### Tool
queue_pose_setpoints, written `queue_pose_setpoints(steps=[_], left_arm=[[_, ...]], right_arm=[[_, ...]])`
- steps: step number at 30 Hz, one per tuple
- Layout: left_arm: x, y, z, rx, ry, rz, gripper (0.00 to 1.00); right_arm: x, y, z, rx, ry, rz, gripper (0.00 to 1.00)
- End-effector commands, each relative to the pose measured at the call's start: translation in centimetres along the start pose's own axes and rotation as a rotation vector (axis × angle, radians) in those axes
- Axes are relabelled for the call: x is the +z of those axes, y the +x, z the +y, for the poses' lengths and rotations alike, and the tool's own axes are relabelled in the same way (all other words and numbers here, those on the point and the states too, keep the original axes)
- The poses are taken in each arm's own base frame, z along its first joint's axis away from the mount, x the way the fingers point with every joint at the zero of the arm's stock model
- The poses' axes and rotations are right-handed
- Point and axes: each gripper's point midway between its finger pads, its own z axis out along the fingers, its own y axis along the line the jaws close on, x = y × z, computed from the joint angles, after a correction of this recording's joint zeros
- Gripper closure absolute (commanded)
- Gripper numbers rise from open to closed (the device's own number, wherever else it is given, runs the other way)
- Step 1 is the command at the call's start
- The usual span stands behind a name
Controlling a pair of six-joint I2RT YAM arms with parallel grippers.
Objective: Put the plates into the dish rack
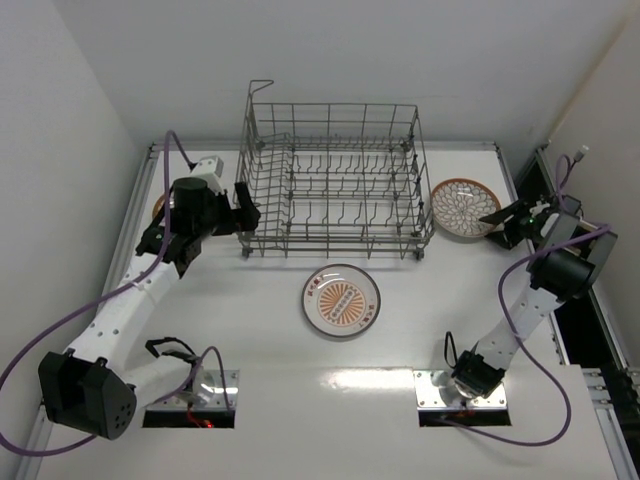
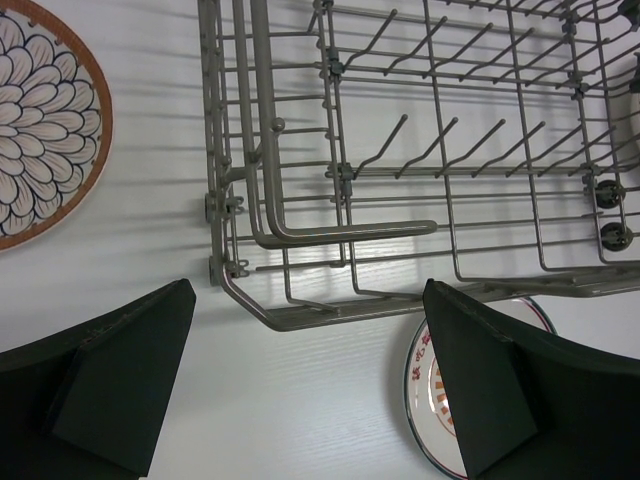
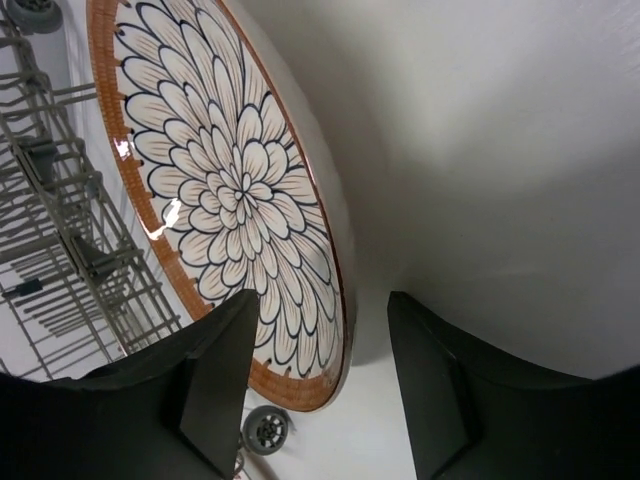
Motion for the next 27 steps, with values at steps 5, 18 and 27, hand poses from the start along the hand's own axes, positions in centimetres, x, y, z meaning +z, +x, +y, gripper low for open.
queue_pose_setpoints(steps=[5, 18, 27], left_arm=[[-0.4, -1.6, -1.3, 0.022, 0.03, -0.033, 0.0], [-0.6, -1.9, -1.3, 0.042, 0.02, -0.011, 0.0], [-0.5, -1.4, -1.5, 0.023, 0.036, 0.004, 0.0]], right_arm=[[2.2, 0.9, -1.9, -0.035, 0.079, 0.049, 0.56], [0.0, -0.6, 0.9, -0.115, 0.09, -0.008, 1.0], [-5.6, -2.5, 5.6, -0.181, 0.122, -0.214, 1.0]])
